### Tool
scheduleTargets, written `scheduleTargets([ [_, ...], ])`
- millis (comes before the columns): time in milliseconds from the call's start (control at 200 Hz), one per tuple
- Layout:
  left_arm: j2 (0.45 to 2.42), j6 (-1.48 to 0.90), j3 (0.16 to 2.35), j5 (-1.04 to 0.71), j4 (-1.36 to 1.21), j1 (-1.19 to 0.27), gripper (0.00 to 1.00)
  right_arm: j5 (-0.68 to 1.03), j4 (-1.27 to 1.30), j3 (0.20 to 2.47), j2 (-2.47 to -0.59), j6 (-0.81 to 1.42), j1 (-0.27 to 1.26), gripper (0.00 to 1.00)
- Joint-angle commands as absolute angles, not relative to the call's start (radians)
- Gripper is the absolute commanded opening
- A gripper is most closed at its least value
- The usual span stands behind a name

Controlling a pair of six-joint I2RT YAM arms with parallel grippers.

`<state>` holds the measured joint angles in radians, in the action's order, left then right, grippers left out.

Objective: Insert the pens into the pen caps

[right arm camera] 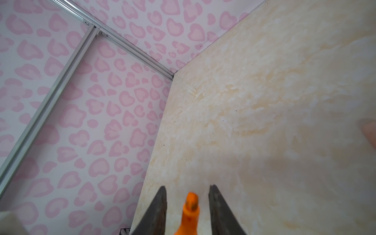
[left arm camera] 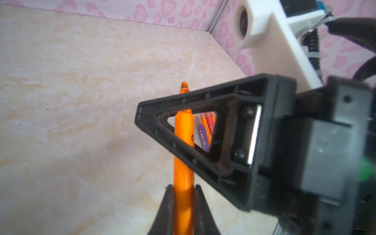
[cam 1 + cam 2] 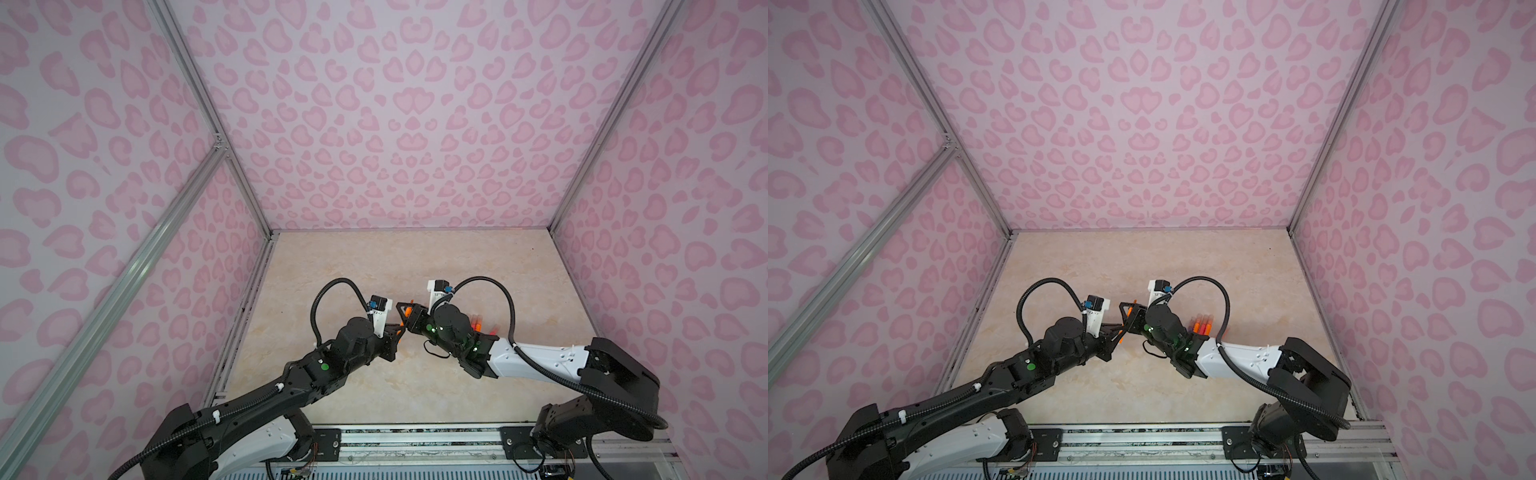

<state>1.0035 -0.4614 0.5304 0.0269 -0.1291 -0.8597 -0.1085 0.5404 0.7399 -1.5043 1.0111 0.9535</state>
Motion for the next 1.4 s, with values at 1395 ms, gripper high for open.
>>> scheduleTargets([
  [1395, 1.035, -0.449, 0.534, 0.054, -0.183, -0.871, 0.39, -0.141, 0.642, 0.725, -1.485, 1.063, 1.020, 0.00],
])
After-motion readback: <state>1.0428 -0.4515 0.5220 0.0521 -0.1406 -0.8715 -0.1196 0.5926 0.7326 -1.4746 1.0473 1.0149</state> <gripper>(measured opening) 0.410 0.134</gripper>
